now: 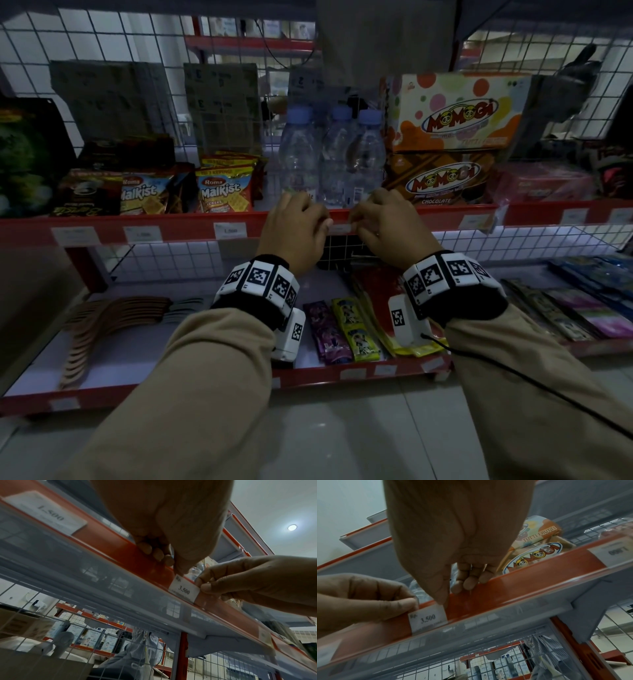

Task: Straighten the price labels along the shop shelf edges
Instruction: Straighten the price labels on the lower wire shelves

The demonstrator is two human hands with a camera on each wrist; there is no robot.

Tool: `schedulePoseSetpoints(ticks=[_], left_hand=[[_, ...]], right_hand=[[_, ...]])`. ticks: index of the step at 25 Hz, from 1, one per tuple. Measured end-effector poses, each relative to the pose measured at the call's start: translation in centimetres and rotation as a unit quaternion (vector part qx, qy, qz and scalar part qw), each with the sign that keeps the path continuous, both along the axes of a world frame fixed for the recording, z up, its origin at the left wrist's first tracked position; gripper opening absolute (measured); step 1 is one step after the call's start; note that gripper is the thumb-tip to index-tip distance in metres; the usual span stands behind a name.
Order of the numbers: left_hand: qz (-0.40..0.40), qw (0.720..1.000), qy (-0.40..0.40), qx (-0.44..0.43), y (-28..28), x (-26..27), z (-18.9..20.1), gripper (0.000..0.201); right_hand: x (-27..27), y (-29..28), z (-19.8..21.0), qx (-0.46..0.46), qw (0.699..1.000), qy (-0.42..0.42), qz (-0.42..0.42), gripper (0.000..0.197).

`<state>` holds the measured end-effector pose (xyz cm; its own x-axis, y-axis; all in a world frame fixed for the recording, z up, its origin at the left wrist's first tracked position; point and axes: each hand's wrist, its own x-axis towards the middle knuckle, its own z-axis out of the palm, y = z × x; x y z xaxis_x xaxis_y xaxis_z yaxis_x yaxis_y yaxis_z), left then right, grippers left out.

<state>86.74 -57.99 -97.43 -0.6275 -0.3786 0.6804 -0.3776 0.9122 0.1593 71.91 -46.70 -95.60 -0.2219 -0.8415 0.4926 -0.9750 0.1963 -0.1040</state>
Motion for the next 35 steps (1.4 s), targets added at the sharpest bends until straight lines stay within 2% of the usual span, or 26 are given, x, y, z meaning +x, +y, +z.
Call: schedulePoseSetpoints(ticks=[10, 15, 18, 21, 24, 27, 30, 33, 35], left_hand=[[-0.017, 1.0, 0.021, 0.0, -0.1, 0.2, 0.0, 0.016], [0.049, 0.996, 0.017, -0.077, 0.4, -0.1, -0.2, 0.017], [0.074, 0.991, 0.025, -0.106, 1.4, -1.0, -0.1, 0.018], [0.045, 0.992, -0.01, -0.114, 3.3, -3.2, -0.2, 0.023], [0.008, 0.995, -0.042, -0.095, 6.2, -6.3, -0.8, 0.036], [-0.009, 0.993, -0.076, -0.092, 8.4, -9.0, -1.5, 0.054], [0.003, 0.991, -0.082, -0.106, 9.3, -10.7, -1.7, 0.06], [0.018, 0.992, -0.06, -0.107, 9.7, -11.9, -1.4, 0.054], [0.033, 0.993, -0.054, -0.102, 10.0, -12.7, -1.1, 0.05]], right_hand=[[-0.3, 0.3, -0.4, -0.042, 0.999, -0.022, 0.02, 0.02], [-1.5, 1.3, -0.6, -0.074, 0.997, 0.0, 0.011, 0.019], [-3.2, 3.0, -0.9, -0.088, 0.995, 0.038, -0.03, 0.023], [-5.5, 5.4, -1.2, -0.095, 0.987, 0.069, -0.109, 0.028], [-7.9, 7.5, -1.5, -0.082, 0.978, 0.078, -0.174, 0.031], [-10.0, 8.9, -1.5, -0.113, 0.971, 0.045, -0.207, 0.027], [-11.6, 9.5, -1.9, -0.14, 0.974, 0.024, -0.177, 0.023], [-12.4, 9.8, -2.1, -0.165, 0.979, 0.011, -0.123, 0.02], [-12.7, 10.0, -2.2, -0.165, 0.979, 0.013, -0.118, 0.018]])
